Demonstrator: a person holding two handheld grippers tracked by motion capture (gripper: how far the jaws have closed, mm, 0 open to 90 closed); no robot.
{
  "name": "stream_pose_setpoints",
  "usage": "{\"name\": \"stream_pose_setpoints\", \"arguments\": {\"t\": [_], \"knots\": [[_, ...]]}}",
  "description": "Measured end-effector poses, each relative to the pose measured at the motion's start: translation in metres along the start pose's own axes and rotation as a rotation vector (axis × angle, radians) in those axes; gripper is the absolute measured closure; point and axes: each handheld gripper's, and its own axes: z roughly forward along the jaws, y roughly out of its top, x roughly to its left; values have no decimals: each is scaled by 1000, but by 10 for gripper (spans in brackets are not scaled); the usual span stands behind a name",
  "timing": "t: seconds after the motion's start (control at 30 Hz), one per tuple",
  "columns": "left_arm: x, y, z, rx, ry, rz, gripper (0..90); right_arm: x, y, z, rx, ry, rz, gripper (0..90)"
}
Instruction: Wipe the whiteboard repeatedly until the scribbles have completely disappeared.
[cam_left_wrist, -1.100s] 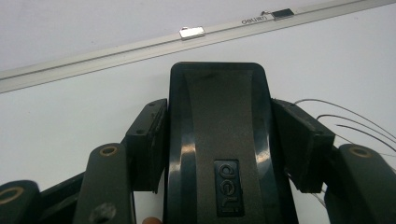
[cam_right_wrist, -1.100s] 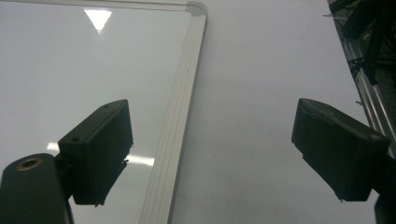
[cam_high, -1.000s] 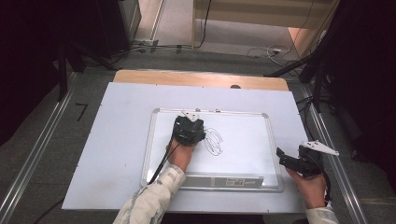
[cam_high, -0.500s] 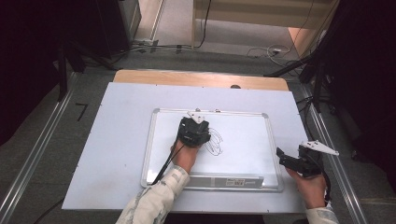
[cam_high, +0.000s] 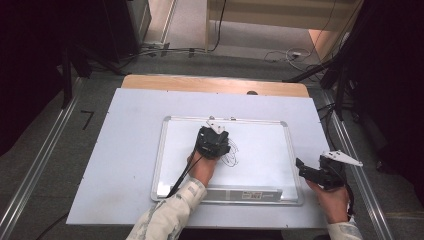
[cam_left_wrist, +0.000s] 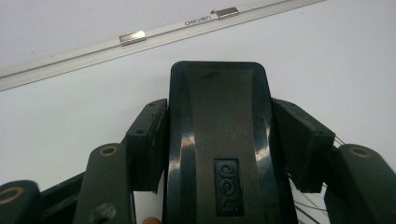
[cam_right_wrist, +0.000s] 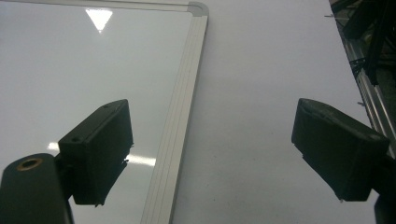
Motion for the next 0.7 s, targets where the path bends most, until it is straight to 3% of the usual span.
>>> {"name": "stream_pose_setpoints", "arguments": {"t": [0.7], "knots": [[-19, 3, 3, 11, -28, 14, 400, 1, 0, 0, -3, 2, -4, 113]]}}
